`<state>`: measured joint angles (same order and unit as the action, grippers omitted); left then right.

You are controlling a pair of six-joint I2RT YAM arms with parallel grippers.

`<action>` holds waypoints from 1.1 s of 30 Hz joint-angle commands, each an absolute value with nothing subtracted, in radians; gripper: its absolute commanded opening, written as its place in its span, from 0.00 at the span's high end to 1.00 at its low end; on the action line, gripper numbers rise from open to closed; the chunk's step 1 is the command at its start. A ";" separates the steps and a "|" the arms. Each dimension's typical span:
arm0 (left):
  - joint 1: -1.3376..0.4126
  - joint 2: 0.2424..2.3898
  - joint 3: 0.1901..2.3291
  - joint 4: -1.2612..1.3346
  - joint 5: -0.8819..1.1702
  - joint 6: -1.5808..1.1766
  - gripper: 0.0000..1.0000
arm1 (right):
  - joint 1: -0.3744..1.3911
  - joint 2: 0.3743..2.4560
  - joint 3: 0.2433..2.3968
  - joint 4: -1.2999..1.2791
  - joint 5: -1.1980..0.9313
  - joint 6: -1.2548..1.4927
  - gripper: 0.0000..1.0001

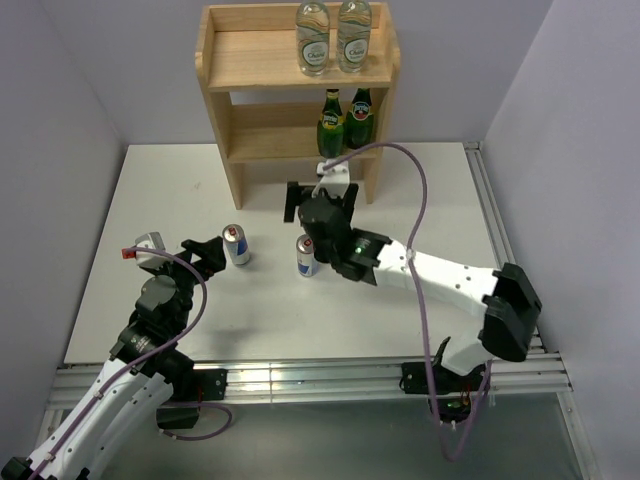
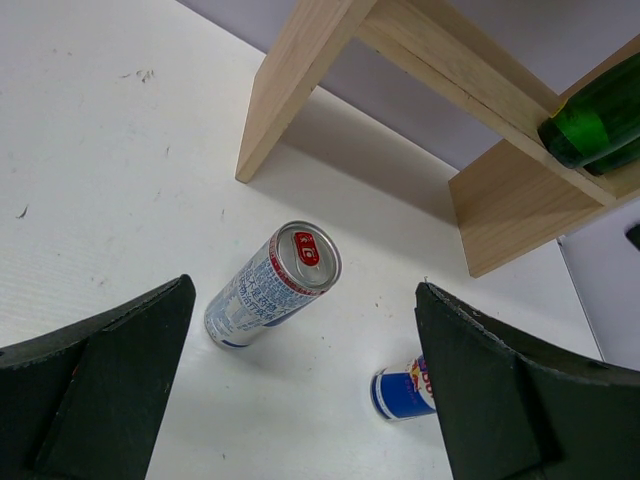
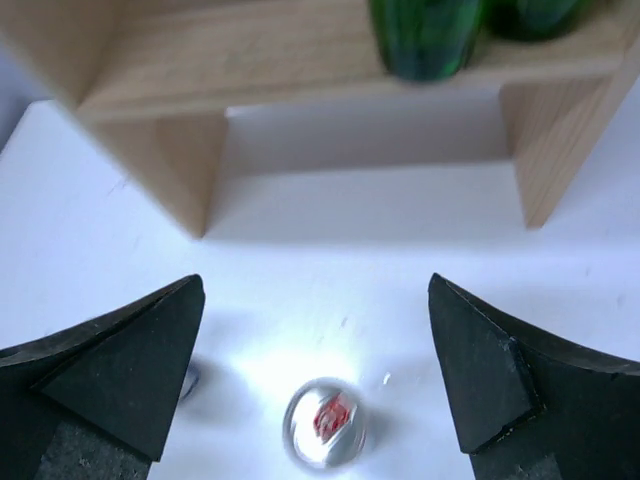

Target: Place and organize the beverage onto the shelf

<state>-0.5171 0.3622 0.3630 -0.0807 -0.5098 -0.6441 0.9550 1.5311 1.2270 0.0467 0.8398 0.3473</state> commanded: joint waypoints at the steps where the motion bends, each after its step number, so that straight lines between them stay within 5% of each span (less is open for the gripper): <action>1: -0.522 0.353 0.368 -0.067 -0.500 -0.643 0.01 | 1.034 1.424 1.161 -0.063 0.919 0.489 0.00; 13: -0.522 0.364 0.362 -0.055 -0.492 -0.650 0.01 | 1.210 1.310 0.787 -0.121 0.827 0.847 0.00; 33: -0.520 0.371 0.361 -0.060 -0.495 -0.649 0.01 | 1.100 1.655 0.850 0.239 0.781 0.652 0.00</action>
